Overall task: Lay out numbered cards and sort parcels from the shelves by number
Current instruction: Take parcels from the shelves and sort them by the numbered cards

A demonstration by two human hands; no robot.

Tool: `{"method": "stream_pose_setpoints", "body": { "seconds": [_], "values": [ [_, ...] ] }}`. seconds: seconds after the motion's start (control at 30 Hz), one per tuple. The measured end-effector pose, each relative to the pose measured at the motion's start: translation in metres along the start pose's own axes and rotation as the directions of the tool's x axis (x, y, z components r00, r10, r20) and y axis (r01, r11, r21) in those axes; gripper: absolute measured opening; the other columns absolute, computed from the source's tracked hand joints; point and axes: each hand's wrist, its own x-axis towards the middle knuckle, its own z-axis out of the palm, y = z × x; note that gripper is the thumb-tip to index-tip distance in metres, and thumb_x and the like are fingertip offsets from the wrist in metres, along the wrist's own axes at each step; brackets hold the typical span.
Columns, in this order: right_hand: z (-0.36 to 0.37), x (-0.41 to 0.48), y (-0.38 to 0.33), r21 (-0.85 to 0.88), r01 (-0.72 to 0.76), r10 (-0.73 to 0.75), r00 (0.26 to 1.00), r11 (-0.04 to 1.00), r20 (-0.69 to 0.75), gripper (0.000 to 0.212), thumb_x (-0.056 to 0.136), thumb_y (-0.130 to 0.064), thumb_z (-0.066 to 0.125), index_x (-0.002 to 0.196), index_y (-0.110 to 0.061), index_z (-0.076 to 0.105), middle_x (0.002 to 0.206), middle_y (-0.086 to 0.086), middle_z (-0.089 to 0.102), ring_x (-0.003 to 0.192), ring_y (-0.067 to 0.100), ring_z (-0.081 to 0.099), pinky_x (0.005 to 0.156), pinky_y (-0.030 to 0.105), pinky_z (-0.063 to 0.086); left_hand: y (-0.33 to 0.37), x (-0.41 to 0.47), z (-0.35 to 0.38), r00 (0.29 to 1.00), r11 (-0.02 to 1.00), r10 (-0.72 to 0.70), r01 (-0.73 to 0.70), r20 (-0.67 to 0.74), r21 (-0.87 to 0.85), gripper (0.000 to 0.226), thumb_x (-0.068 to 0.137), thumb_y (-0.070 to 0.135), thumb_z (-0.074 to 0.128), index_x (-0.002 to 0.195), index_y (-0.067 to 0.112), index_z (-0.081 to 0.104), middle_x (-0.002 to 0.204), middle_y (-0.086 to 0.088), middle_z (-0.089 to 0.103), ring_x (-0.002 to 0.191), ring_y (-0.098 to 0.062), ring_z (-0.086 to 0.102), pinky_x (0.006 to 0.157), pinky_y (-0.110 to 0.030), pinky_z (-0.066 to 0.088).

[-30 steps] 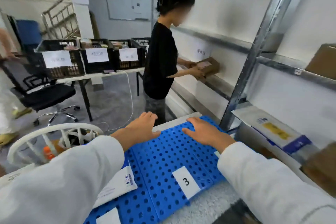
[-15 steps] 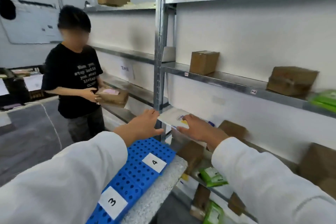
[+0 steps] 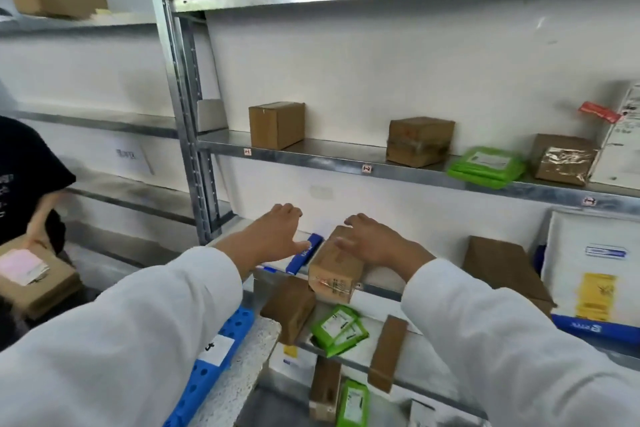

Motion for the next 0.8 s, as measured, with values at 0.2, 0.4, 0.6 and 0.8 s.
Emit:
{"method": "stream_pose_setpoints", "body": {
  "seconds": [0.2, 0.4, 0.6, 0.8],
  "values": [
    [-0.053, -0.030, 0.055, -0.022, -0.191, 0.187, 0.976, 0.981, -0.116, 0.065, 0.093, -0.057, 0.046, 0.143, -0.016, 0.037, 0.147, 0.004, 0.038, 0.130, 0.024, 0.043, 0.106, 0.038, 0.037, 0.055, 0.059, -0.014, 0.977, 0.977, 0.208, -0.210, -0.049, -0.023, 0.070, 0.090, 0.051, 0.055, 0.143, 0.012, 0.034, 0.146, -0.007, 0.037, 0.131, -0.022, 0.037, 0.105, -0.035, 0.037],
    [-0.091, -0.074, 0.100, 0.010, -0.412, 0.405, 0.892, 0.911, -0.202, 0.065, 0.093, -0.056, 0.047, 0.144, -0.017, 0.036, 0.149, 0.003, 0.037, 0.132, 0.023, 0.041, 0.109, 0.039, 0.035, 0.114, 0.100, -0.014, 0.923, 0.920, 0.380, -0.384, -0.053, -0.080, 0.071, 0.090, 0.054, 0.055, 0.146, 0.017, 0.031, 0.153, -0.002, 0.030, 0.135, -0.019, 0.037, 0.110, -0.034, 0.036],
    [-0.101, -0.114, 0.114, 0.032, -0.554, 0.546, 0.807, 0.832, -0.225, 0.062, 0.093, -0.055, 0.047, 0.140, -0.015, 0.039, 0.144, 0.005, 0.042, 0.128, 0.024, 0.046, 0.105, 0.039, 0.039, 0.155, 0.115, -0.008, 0.839, 0.832, 0.544, -0.544, -0.025, -0.109, 0.068, 0.091, 0.051, 0.053, 0.144, 0.015, 0.032, 0.148, -0.003, 0.034, 0.131, -0.019, 0.037, 0.106, -0.031, 0.037],
    [-0.101, -0.157, 0.122, -0.006, -0.675, 0.657, 0.721, 0.738, -0.223, 0.061, 0.093, -0.057, 0.045, 0.138, -0.015, 0.040, 0.142, 0.006, 0.043, 0.125, 0.025, 0.047, 0.103, 0.039, 0.040, 0.190, 0.116, -0.007, 0.765, 0.750, 0.643, -0.638, -0.031, -0.175, 0.066, 0.091, 0.049, 0.054, 0.144, 0.015, 0.033, 0.148, -0.003, 0.036, 0.134, -0.018, 0.035, 0.109, -0.033, 0.037]
  ]
}}
